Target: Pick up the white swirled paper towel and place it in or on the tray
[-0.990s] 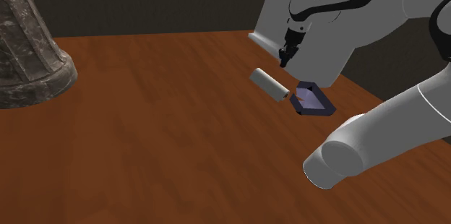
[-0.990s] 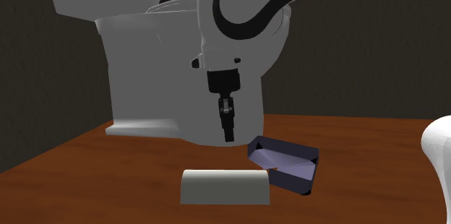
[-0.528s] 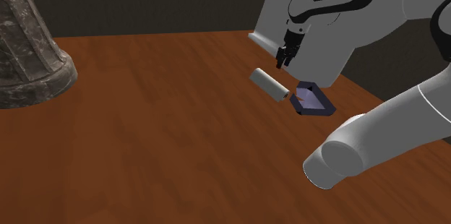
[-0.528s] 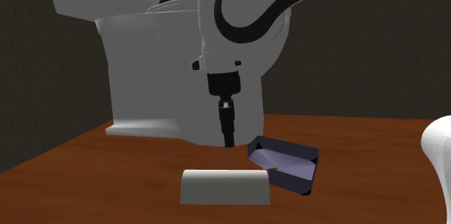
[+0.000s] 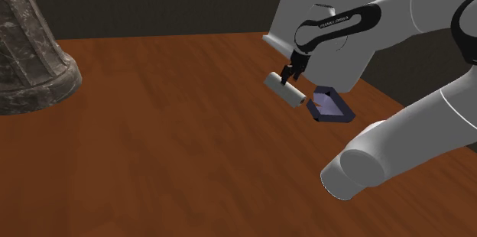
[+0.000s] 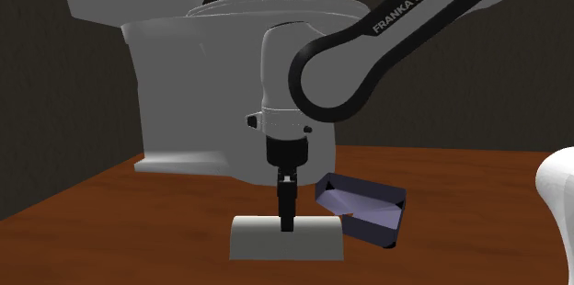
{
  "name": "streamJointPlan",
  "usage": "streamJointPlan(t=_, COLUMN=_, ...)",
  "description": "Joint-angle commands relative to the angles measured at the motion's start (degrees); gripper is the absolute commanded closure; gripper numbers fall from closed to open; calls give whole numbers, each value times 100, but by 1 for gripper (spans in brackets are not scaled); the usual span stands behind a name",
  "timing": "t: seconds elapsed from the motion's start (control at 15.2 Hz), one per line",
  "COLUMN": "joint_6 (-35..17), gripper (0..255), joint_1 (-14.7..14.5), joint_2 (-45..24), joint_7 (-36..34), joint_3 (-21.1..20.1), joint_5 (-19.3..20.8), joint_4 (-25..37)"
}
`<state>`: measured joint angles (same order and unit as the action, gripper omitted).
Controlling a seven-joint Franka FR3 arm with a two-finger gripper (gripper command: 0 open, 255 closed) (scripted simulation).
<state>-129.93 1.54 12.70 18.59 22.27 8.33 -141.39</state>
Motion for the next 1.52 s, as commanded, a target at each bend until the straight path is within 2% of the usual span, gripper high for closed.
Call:
streamJointPlan(t=0.0, joint_6=-215, gripper=0, joint_1=-9, joint_2=-106, joint_7=8, joint_3=18, joint_5=-24, joint_4=-95)
streamJointPlan(t=0.26, joint_6=-528, gripper=0, joint_1=-21, joint_2=-314, joint_7=60, joint_3=58, joint_5=-84, joint_4=-207)
streamJointPlan(t=0.73, joint_6=-527, gripper=0, joint_1=-20, joint_2=-313, joint_7=59, joint_3=57, joint_5=-83, joint_4=-207)
streamJointPlan(t=0.79, joint_6=-527, gripper=255, joint_1=-20, joint_2=-313, joint_7=59, joint_3=57, joint_5=-83, joint_4=-207)
streamJointPlan(t=1.45, joint_6=-440, gripper=255, joint_1=-16, joint_2=-254, joint_7=46, joint_3=48, joint_5=-65, joint_4=-177)
